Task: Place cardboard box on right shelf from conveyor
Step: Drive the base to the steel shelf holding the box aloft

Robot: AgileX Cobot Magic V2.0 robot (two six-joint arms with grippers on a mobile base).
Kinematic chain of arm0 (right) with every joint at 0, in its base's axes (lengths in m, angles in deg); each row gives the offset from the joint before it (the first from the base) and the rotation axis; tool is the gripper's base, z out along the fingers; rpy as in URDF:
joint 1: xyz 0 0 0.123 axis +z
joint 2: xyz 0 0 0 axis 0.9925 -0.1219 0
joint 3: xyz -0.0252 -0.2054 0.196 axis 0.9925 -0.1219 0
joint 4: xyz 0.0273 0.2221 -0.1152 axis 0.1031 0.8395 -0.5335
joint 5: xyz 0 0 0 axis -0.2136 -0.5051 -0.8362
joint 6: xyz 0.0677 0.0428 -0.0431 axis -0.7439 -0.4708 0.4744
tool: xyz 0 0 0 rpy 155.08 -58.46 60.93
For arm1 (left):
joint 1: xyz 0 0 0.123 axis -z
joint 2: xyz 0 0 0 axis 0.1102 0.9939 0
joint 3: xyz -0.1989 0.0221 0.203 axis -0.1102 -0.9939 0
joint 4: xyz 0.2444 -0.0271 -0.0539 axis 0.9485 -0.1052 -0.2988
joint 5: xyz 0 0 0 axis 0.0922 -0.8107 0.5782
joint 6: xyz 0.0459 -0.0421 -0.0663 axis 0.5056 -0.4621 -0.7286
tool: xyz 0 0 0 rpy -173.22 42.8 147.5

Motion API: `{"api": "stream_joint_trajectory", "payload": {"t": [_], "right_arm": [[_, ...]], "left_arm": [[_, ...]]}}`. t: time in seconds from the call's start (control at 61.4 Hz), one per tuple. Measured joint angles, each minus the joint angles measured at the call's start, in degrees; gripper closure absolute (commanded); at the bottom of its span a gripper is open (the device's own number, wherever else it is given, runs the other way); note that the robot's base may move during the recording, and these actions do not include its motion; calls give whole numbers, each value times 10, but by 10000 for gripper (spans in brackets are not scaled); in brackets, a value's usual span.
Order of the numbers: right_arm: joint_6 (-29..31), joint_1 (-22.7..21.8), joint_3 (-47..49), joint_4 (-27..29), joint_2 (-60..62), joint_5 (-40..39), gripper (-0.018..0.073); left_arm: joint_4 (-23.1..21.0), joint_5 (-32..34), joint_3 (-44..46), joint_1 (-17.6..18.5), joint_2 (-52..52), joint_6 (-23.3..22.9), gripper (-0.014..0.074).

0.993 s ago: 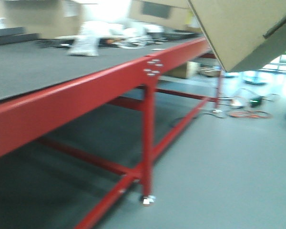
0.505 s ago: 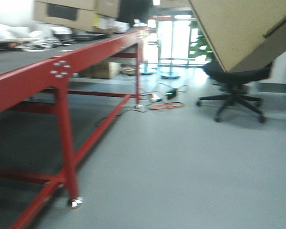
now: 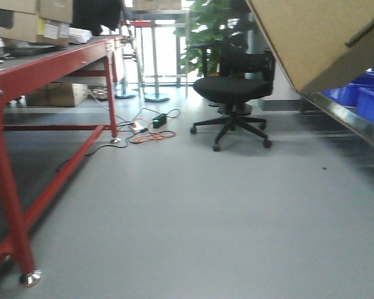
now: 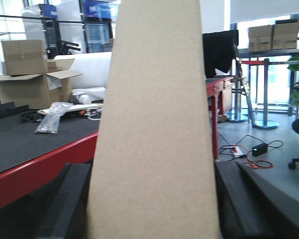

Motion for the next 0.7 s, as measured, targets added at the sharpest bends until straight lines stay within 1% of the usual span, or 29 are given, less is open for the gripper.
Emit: {"api": "stream_joint_trajectory", "payload": {"t": [0.293,0.521,0.7], "right_arm": [[0,0,0,0,0,0,456],[0,0,0,0,0,0,456],[0,0,0,0,0,0,456]], "left_arm": [[0,0,0,0,0,0,715],[0,0,0,19,0,0,715],[0,0,0,19,0,0,715]]}}
